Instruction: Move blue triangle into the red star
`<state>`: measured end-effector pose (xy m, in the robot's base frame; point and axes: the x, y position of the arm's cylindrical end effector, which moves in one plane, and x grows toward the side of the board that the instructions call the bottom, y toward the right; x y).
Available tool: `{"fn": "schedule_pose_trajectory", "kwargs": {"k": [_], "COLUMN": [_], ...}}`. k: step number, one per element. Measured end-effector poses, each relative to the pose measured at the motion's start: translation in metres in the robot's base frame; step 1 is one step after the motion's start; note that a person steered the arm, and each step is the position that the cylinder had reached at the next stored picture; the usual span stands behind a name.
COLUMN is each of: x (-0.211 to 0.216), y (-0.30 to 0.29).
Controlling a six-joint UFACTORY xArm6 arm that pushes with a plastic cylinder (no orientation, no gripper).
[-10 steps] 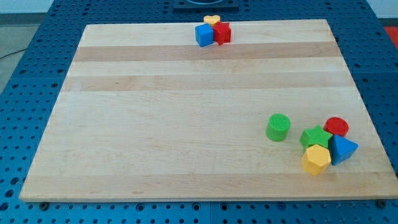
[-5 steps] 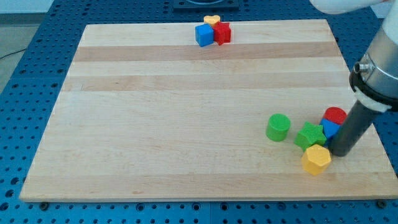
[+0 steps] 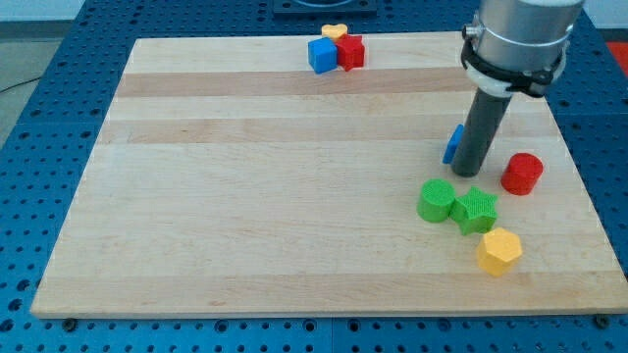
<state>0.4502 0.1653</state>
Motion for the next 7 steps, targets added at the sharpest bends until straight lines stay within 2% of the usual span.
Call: {"fn": "schedule_pose_trajectory", "kwargs": {"k": [2, 4, 7], "x": [-0.042, -0.084, -0.162], "y": [0.011, -0.020, -0.031]}}
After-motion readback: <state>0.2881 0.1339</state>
